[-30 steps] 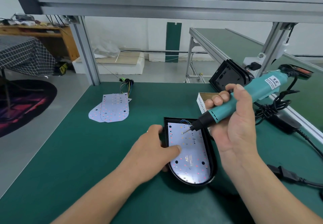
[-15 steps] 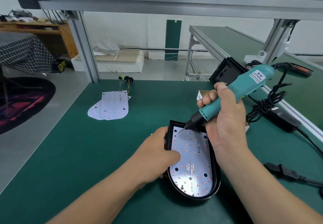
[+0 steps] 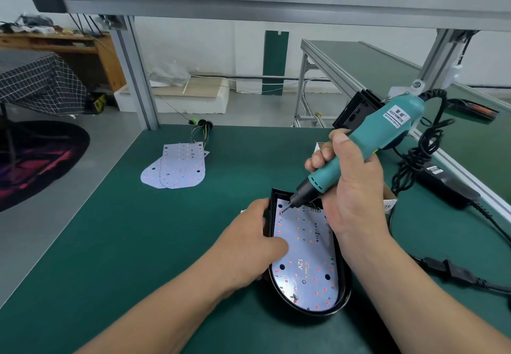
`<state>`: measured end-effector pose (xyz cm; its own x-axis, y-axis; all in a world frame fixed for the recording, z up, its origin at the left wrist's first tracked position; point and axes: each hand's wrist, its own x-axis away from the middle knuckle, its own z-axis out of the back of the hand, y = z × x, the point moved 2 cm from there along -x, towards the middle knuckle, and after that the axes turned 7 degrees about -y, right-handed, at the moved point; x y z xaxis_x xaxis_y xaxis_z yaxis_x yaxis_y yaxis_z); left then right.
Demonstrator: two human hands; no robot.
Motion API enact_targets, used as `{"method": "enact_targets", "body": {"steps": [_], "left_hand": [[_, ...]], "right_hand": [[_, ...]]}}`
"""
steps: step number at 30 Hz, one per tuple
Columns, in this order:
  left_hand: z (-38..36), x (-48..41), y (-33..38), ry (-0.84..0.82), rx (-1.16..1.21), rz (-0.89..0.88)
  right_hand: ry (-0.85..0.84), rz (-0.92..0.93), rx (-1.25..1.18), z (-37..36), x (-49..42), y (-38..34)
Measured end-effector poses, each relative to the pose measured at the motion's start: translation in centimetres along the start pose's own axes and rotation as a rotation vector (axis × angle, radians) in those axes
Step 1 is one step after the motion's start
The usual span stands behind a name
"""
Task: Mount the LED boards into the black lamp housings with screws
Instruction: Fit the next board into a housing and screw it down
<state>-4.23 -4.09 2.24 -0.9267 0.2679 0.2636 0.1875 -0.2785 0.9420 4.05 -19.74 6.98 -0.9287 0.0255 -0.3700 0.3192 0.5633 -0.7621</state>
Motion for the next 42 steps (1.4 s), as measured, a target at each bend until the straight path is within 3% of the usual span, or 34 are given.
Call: {"method": "enact_targets", "body": {"steps": [5,13,18,23,32,42], "left_hand": [[0.0,-0.2,-0.2,0.003,-0.002,-0.012],[0.2,-0.4,-0.8,0.005,-0.046,-0.078],[0.0,-0.6,-0.9,0.122,-0.154,-0.088],[0.1,-0.9,-0.5,0.228,-0.179,-0.027],[0.2,-1.9,-0.4,0.218,-0.094,0.019],[0.3,-2.0,-0.9,0.220,-0.066,0.005]], "right_hand": [[-0.034,0.006,0.030,-0.1,0.1,0.1],[-0.269,0.049,0.153,-1.4,0.7,0.3],[-0.333,0.029,0.180,-1.9,0.8,0.5],[-0.316,0.008,0.148,-1.9,0.7,0.5],[-0.321,-0.007,0.125,-1.9,0.7,0.5],[-0.461,-0.024,0.168,-2.6,0.9,0.4]]}}
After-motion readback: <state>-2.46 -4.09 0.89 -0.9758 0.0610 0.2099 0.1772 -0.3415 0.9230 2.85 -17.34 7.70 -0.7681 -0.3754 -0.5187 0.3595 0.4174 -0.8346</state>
